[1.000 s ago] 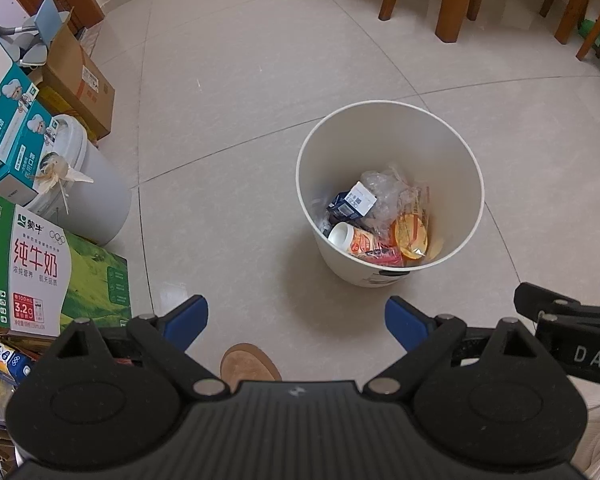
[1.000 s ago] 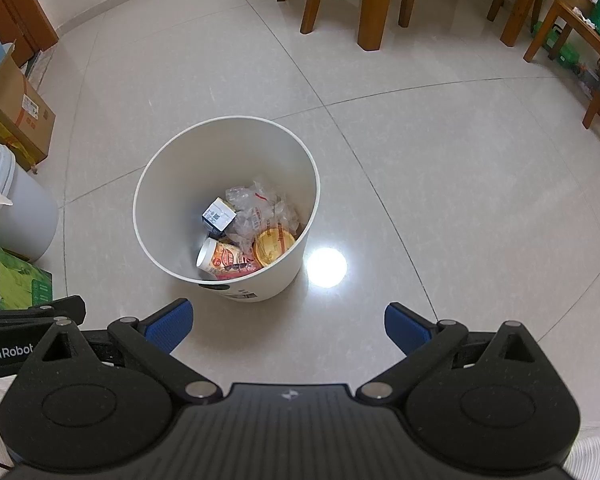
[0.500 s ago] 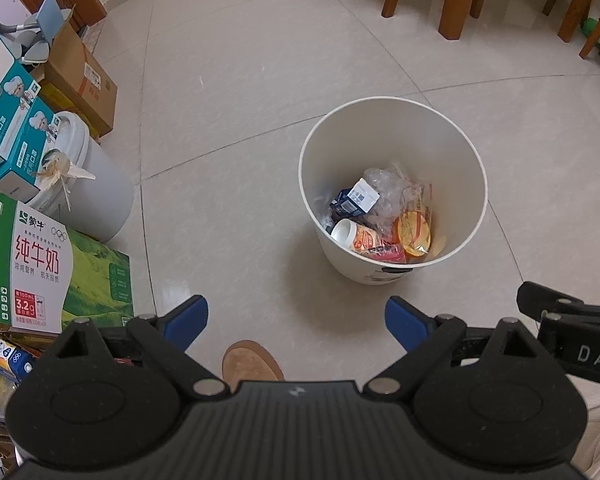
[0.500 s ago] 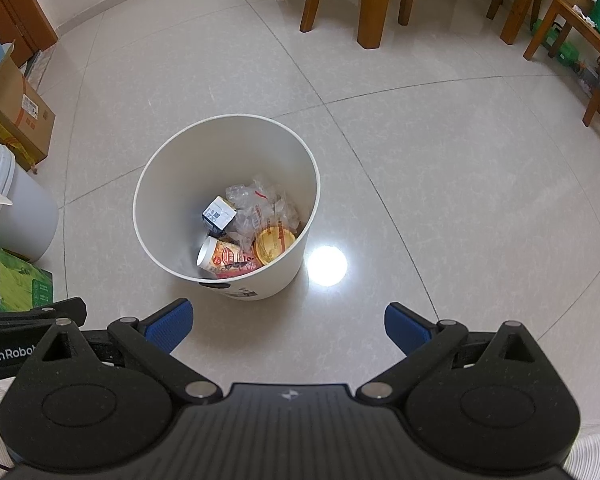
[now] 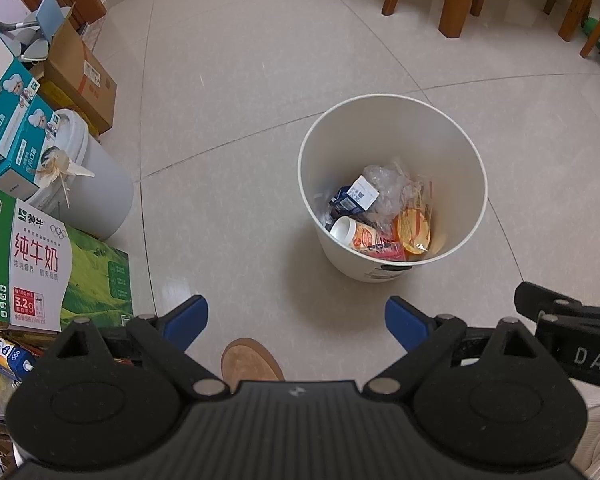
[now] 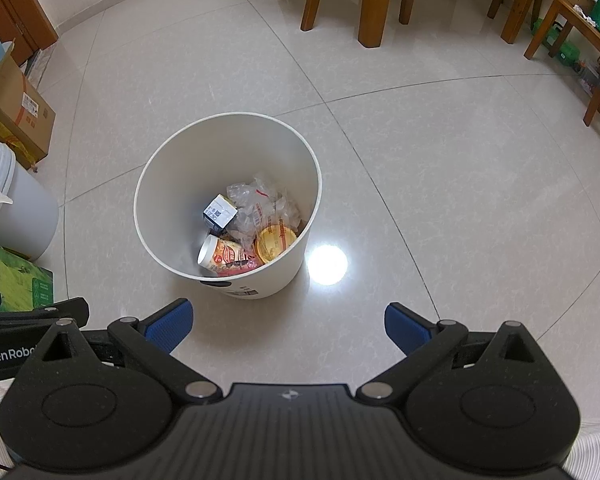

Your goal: Collect trash

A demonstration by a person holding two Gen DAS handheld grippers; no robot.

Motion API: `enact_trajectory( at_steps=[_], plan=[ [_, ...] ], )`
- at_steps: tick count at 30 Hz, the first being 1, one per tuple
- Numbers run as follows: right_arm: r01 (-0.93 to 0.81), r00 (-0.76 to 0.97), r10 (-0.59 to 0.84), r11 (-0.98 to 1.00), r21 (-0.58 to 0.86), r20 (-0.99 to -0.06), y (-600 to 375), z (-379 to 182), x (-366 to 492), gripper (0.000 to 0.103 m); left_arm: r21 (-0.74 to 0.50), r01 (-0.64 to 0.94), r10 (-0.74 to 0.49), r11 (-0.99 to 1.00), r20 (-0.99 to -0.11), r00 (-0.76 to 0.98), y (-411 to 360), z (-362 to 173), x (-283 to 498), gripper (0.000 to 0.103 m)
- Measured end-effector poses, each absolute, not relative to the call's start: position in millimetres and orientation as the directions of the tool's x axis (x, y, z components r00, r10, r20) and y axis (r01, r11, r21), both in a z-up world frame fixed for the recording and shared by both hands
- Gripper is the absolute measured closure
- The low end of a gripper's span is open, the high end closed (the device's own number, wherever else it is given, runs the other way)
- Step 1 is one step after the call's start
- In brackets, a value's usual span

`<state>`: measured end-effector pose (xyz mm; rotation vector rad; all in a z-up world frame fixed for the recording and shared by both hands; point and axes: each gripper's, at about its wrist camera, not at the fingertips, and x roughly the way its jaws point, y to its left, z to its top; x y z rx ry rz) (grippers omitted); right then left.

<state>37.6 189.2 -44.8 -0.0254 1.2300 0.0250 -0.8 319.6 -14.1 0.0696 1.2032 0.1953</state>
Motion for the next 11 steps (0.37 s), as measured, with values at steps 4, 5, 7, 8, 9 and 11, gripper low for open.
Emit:
enact_trajectory(
  at_steps=[4,5,7,8,9,11],
  plan=[
    [-0.034,0.335,0.007,0.999,-0.005,-0.942,188.8,-44.6,37.0,0.0,0.156,-0.116,0.187,0.981,-0.92,0.344,320.1,-14.8,-0.8,0.008],
    [-0.033,0.335,0.008,0.999,-0.003,-0.942,188.6,-44.6,36.8,0.0,0.156,-0.116,0.187,0.981,-0.92,0.344,320.4,-14.8,-1.0,0.008],
    [-0.032,0.335,0.009,0.999,-0.002,-0.942,188.3,-44.4,36.2,0.0,0.154,-0.114,0.184,0.981,-0.921,0.342,320.1,-15.2,-0.5,0.008],
    [-0.031,0.335,0.009,1.0,-0.002,-0.942,188.3,-44.6,36.0,0.0,0.153,-0.114,0.184,0.982,-0.922,0.342,320.1,-15.3,-0.6,0.008],
    [-0.032,0.335,0.009,1.0,-0.002,-0.942,187.9,-44.8,36.0,0.0,0.153,-0.114,0.184,0.982,-0.922,0.342,320.0,-15.8,-0.5,0.008],
    [-0.033,0.334,0.01,0.999,-0.001,-0.942,187.5,-44.5,36.2,0.0,0.153,-0.113,0.183,0.982,-0.922,0.341,320.0,-15.9,-0.6,0.008]
  ],
)
